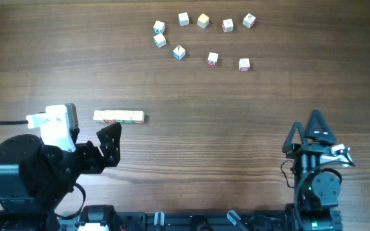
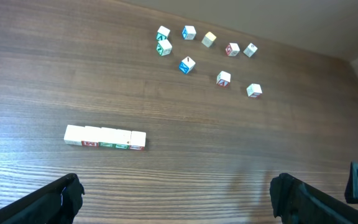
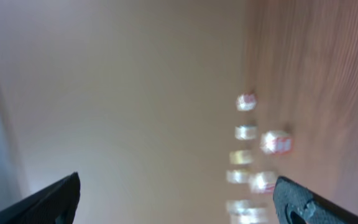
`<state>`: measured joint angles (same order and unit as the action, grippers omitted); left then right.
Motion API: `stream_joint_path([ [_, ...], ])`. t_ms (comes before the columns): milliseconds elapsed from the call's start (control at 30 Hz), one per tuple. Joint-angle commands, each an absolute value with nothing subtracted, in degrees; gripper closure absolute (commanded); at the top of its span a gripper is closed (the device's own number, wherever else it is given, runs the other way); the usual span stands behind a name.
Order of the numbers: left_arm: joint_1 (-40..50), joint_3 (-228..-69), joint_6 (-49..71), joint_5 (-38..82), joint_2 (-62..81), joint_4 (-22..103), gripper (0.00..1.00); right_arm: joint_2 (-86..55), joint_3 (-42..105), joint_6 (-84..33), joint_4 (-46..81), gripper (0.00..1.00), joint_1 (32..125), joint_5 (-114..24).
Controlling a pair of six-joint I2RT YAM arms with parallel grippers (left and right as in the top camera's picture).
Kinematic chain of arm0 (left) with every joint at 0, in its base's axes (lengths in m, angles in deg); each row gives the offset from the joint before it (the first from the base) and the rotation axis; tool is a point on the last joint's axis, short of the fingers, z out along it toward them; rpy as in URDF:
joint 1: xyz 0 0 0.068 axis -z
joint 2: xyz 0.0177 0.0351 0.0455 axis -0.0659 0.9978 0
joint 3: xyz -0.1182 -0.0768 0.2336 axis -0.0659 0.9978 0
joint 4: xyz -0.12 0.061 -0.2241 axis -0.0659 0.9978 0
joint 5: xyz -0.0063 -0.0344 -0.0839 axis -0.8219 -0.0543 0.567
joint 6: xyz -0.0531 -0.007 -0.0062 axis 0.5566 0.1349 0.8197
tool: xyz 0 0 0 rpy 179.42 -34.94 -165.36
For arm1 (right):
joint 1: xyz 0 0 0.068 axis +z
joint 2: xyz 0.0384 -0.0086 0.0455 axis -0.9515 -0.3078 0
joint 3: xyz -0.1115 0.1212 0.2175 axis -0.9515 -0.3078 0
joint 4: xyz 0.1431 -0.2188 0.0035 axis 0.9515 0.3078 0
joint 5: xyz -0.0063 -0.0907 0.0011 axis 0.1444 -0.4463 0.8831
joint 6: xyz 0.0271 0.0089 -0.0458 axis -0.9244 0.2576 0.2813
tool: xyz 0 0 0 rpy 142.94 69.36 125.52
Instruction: Form a horizontal line
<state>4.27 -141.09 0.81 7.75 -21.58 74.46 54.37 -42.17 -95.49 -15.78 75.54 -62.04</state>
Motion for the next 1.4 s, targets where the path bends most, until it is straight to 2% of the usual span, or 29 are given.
stream_joint_path([
  [0,4.27,-140.9,0.74,8.23,-21.73,74.33,0.0,55.27,-42.22,-48.08,-15.17,0.0,75.21,-51.74],
  [133,4.27,-140.9,0.74,8.23,-21.73,74.33,0.0,55.27,-42.22,-25.5,-15.11,0.0,75.21,-49.05],
  [333,4.27,-140.9,0.72,8.23,-21.73,74.31,0.0,55.29,-42.22,-14.82,-15.06,0.0,75.21,-49.21],
  [1367,4.27,-140.9,0.74,8.23,-21.73,74.33,0.0,55.23,-42.22,-14.88,-15.13,0.0,75.21,-49.01],
])
